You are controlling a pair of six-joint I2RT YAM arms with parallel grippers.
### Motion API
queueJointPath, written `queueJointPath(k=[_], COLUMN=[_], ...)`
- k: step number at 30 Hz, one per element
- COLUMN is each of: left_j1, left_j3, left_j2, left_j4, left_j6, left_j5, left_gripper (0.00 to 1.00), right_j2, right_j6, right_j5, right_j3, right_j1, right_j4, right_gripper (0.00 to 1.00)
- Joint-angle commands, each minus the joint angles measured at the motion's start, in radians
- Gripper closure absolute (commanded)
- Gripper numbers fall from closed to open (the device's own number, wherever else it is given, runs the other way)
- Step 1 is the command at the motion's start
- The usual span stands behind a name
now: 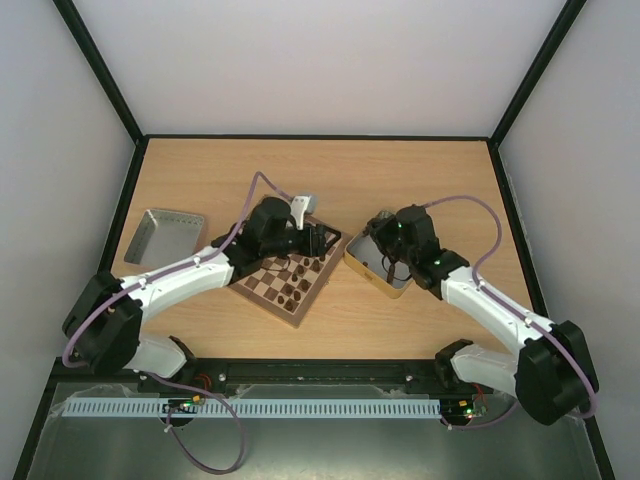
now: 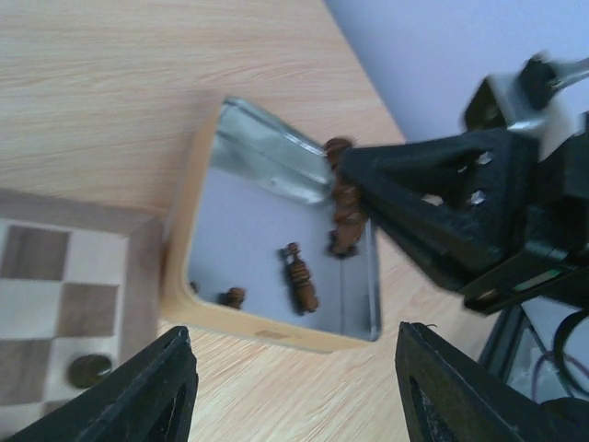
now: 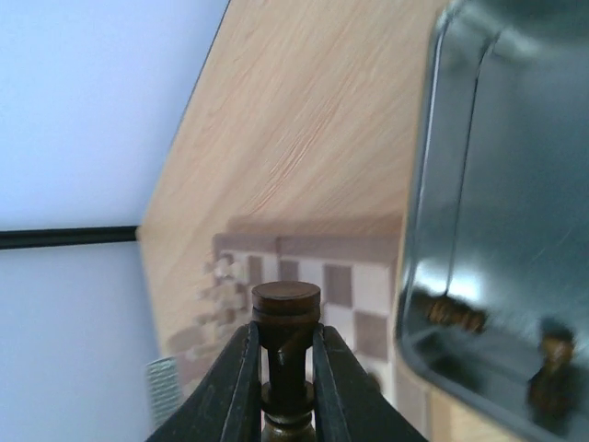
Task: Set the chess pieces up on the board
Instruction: Place the chess piece on the chessboard.
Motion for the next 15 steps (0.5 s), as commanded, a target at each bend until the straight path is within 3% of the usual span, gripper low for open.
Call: queueJointPath(k=[1, 8, 15], left_j1=[-0.049, -0.103, -0.138], left_j3=[-0.017, -0.003, 0.050], left_j2=[0.007, 0.058, 0.122], left_j4=[0.213, 0.269, 0.215], left_j6=[0.015, 0.049, 0.058], left_j5=[-0.015, -0.039, -0.050], left_gripper=[0.38, 0.40, 0.45], right_j2=[-0.055, -0.105, -0.118], right_j6=[0.342, 0.586, 0.662], right_j5=[-0.173, -0.287, -0.315], right_j3=[-0.077, -0.183, -0.215], right_j1=[-0.002, -0.002, -0.002], right_j4=[0.134, 0.293, 0.405], right_gripper=[0.87, 0.87, 0.85])
